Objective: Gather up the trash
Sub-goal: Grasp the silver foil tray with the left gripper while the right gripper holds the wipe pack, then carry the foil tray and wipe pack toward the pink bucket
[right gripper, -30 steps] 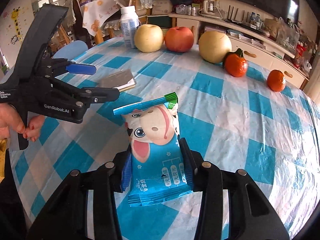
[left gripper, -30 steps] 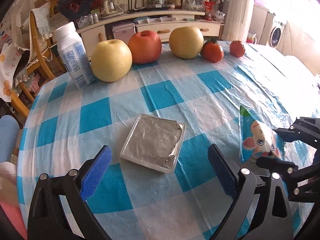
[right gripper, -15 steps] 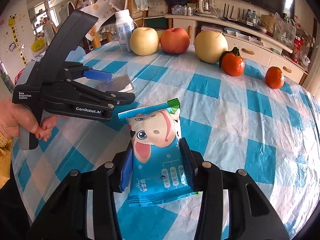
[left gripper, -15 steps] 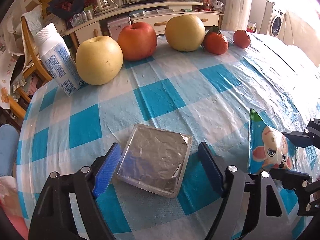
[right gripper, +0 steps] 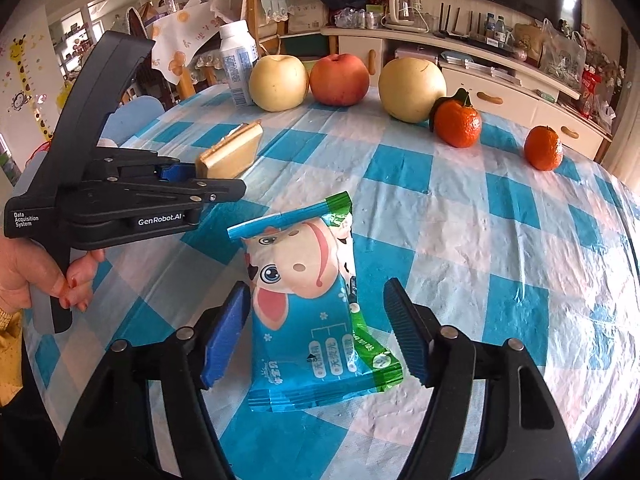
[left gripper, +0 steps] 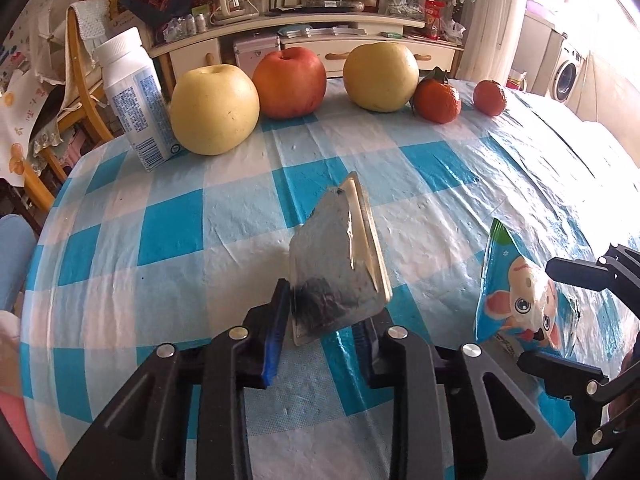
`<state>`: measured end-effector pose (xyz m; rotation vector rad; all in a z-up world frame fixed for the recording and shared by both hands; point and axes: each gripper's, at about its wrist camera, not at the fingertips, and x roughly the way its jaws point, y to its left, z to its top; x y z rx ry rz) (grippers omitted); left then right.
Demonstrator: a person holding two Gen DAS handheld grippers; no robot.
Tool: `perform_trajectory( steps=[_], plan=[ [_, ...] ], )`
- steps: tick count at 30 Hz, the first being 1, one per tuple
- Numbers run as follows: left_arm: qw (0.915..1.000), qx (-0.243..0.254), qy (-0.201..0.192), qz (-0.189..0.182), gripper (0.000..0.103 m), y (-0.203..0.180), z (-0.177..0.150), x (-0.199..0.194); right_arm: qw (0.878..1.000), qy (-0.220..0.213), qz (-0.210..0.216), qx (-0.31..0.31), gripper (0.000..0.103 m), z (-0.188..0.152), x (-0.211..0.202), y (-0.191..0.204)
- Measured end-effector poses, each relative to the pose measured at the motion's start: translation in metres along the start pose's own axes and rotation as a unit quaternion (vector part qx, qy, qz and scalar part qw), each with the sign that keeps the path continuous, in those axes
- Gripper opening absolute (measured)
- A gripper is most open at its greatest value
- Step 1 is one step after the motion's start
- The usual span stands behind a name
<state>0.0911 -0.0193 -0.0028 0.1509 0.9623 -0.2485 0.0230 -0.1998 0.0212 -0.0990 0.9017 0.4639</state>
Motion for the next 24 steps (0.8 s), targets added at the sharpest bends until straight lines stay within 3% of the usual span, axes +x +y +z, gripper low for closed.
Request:
perform_trajectory(
  steps=[7, 14, 18, 24],
  plan=[
    [0.9994, -0.02, -0.022, 0.016, 0.014, 0.005, -0.011, -0.013, 1.0, 0.0, 0.001, 0.0, 0.071, -0.001, -0.001, 0.0],
    [0.9984, -0.038, -0.034, 0.022, 0.011, 0.011, -0.025, -0.029, 1.0, 0.011, -0.002, -0.005, 0.07, -0.002, 0.004, 0.001],
    [0.9978, -0.049, -0.041, 0.019, 0.011, 0.014, -0.035, -0.042, 1.0, 0.014, -0.003, -0.009, 0.053, -0.003, 0.006, 0.001],
    [0.9961, -0.072, -0.05, 0.009, 0.011, 0.021, -0.055, -0.063, 1.0, 0.009, -0.004, -0.016, 0.045, -0.003, 0.004, 0.002]
  ],
)
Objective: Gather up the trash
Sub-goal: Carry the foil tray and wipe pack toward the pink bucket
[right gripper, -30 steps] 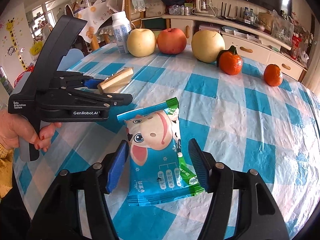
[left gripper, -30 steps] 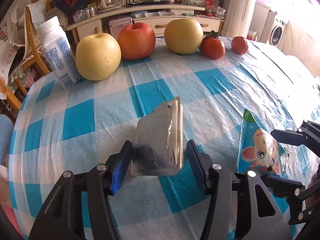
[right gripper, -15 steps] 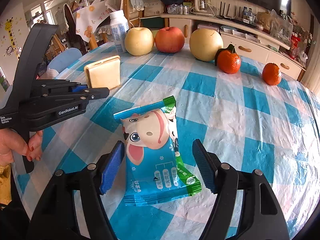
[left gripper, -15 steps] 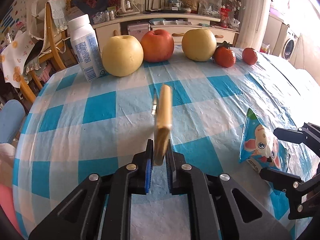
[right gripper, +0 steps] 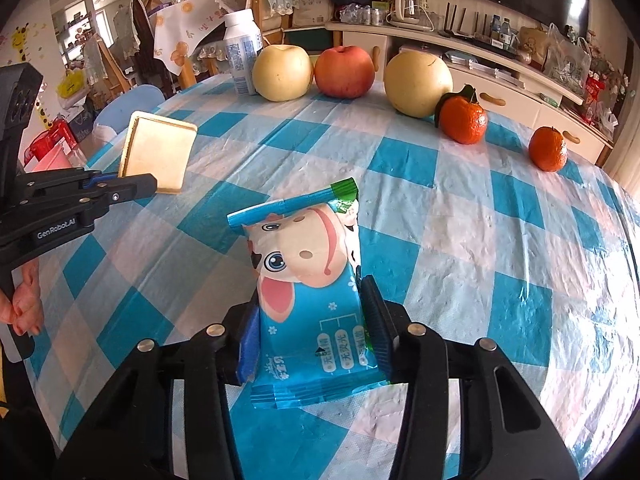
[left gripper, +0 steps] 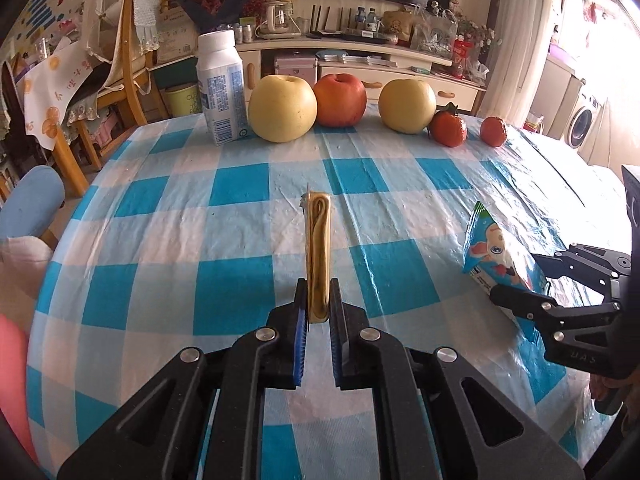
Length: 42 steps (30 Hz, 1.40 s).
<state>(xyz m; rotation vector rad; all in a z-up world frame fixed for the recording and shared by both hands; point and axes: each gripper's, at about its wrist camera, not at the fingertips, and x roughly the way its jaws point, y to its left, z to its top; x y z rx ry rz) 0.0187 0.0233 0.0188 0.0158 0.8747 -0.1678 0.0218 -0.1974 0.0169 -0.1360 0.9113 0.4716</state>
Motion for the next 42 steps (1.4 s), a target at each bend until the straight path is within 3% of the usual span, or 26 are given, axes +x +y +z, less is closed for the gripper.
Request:
perform_trajectory(
  steps=[8, 19, 31, 42],
  plan=[
    [0.9992, -0.031, -0.002, -0.024, 0.011, 0.019, -0.023, -0.023, 1.0, -0.011, 0.006, -0.002, 0.041, -0.001, -0.004, 0.004],
    [0.9963, -0.065, -0.034, -0.043, 0.011, 0.045, -0.039, -0.053, 0.999, -0.034, 0.021, 0.013, 0.041, -0.008, -0.02, 0.022],
    [0.9923, -0.092, -0.07, -0.045, 0.011, 0.078, -0.034, -0.079, 0.995, -0.063, 0.048, 0.063, 0.041, 0.0, -0.034, 0.044],
    [0.9872, -0.12, -0.103, -0.023, 0.011, 0.119, -0.032, -0.106, 0.992, -0.071, 0.082, 0.06, 0.041, 0.025, -0.037, 0.098]
  ],
)
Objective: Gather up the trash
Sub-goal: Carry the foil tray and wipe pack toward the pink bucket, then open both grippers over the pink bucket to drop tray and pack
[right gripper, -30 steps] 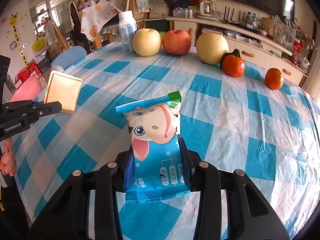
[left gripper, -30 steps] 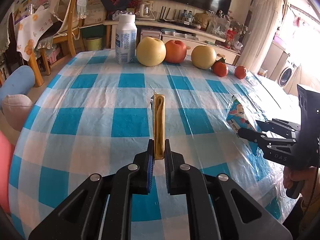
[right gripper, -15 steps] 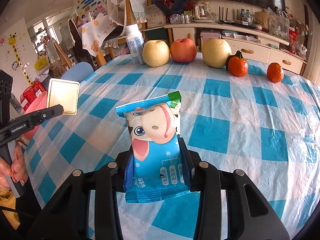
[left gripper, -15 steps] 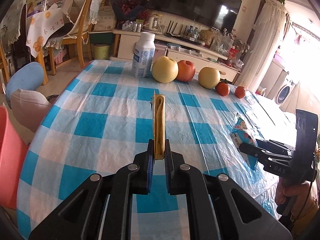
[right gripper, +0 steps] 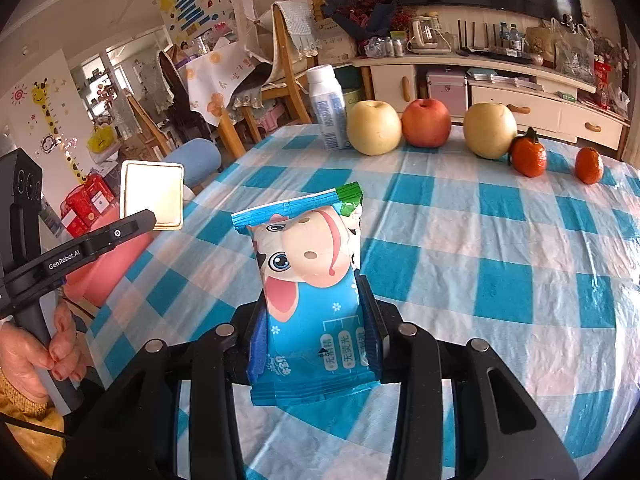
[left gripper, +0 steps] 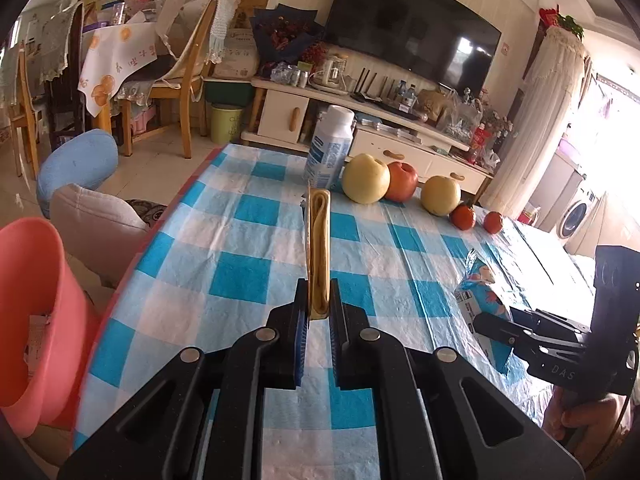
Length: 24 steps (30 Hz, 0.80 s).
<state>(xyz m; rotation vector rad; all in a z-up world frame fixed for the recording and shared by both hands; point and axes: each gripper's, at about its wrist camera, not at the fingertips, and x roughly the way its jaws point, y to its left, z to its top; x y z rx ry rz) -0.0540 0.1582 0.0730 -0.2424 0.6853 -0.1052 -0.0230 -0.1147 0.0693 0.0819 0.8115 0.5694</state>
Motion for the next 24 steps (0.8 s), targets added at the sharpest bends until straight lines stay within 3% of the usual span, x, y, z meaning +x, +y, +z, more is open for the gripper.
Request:
perform_trajectory(
  steps=[7, 13, 19, 24],
  plan=[
    [0.9988, -0.031, -0.024, 0.03, 0.011, 0.038, 0.011, -0.023, 0.999, 0.006, 0.046, -0.013, 0.041, 0.024, 0.015, 0.059],
    [0.9911, -0.096, -0.049, 0.077, 0.011, 0.097, 0.017, -0.051, 0.994, 0.01, 0.096, -0.049, 0.041, 0.053, 0.037, 0.133],
    [0.9732, -0.168, -0.065, 0.143, 0.011, 0.171, 0.011, -0.083, 0.986, 0.02, 0.141, -0.086, 0.041, 0.073, 0.068, 0.21],
    [0.9563, -0.22, -0.055, 0.184, 0.011, 0.221, 0.002, -0.094, 0.979, 0.037, 0.171, -0.102, 0.041, 0.08, 0.099, 0.262]
  ],
)
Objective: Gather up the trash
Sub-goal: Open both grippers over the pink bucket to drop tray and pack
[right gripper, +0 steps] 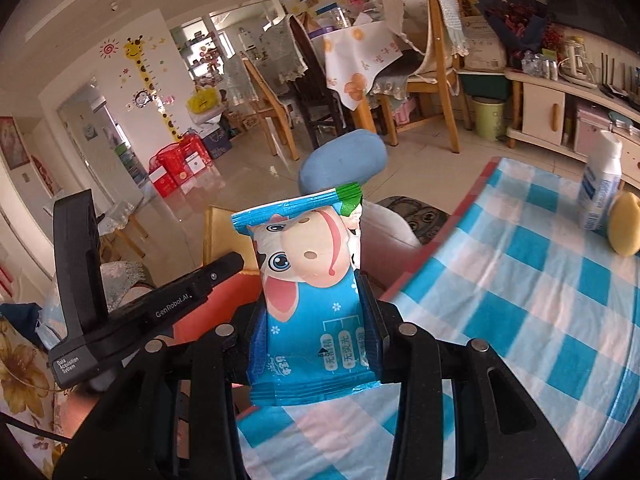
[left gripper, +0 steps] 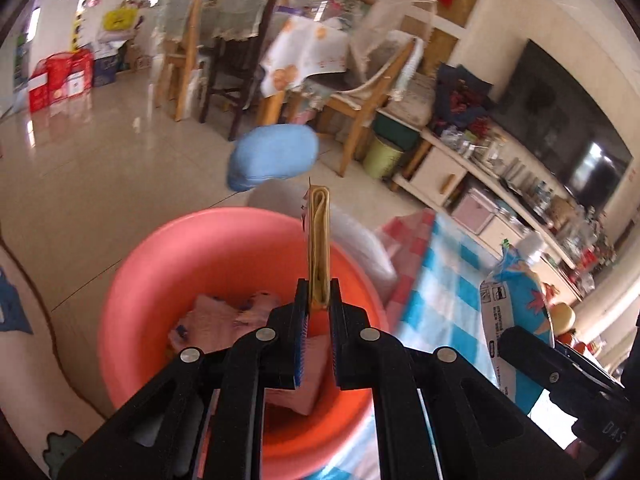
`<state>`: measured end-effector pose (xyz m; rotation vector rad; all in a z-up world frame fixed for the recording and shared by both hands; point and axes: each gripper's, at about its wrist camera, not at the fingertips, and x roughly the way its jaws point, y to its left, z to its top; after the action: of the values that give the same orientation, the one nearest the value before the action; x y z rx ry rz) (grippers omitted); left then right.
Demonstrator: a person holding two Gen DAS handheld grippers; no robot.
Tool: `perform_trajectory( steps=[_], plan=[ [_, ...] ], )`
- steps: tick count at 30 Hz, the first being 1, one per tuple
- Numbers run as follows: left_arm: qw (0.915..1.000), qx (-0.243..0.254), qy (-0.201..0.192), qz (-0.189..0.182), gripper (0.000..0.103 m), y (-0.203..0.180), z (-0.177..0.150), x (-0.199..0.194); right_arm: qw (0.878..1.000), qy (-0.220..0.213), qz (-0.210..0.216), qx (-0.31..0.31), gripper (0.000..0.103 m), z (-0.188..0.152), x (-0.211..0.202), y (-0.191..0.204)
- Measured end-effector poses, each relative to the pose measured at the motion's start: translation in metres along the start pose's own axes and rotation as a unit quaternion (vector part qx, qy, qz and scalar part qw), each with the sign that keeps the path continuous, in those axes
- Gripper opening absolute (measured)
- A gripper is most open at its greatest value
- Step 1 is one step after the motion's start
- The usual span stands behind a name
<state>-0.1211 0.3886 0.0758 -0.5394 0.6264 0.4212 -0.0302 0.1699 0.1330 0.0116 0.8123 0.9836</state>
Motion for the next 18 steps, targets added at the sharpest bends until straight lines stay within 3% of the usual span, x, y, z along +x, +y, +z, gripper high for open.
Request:
perform_trajectory(
  steps=[8, 10, 11, 12, 13, 15, 17, 18],
  plan=[
    [0.9973, -0.045, 0.029, 0.05, 0.011, 0.034, 0.003, 0.022, 0.999, 0.018, 0.032, 0.009, 0.044, 0.011, 0.059, 0.033],
    [0.9962, -0.057, 0.033, 0.056, 0.011, 0.04, 0.003, 0.026, 0.999, 0.015, 0.025, 0.016, 0.066, 0.011, 0.065, 0.033],
    [0.996, -0.06, 0.035, 0.056, 0.013, 0.043, 0.002, 0.028, 0.999, 0.008, 0.025, 0.023, 0.069, 0.011, 0.063, 0.031],
    [0.9956, -0.06, 0.038, 0.061, 0.026, 0.045, 0.003, 0.029, 0.999, 0.0, 0.027, 0.032, 0.071, 0.01, 0.06, 0.028],
    [0.9952, -0.059, 0.037, 0.069, 0.05, 0.045, 0.004, 0.031, 0.999, -0.006, 0.021, 0.036, 0.075, 0.008, 0.054, 0.026],
    [0.9947, -0.053, 0.018, 0.086, 0.07, 0.043, 0.003, 0.026, 0.999, -0.015, -0.002, 0.042, 0.083, 0.006, 0.045, 0.02],
    [0.9948, -0.042, -0.001, 0.092, 0.076, 0.037, 0.005, 0.021, 0.999, -0.024, -0.022, 0.042, 0.083, -0.001, 0.03, 0.013],
    [0.9948, -0.039, -0.008, 0.093, 0.086, 0.033, 0.005, 0.018, 0.998, -0.028, -0.036, 0.04, 0.084, -0.004, 0.023, 0.011]
  ],
)
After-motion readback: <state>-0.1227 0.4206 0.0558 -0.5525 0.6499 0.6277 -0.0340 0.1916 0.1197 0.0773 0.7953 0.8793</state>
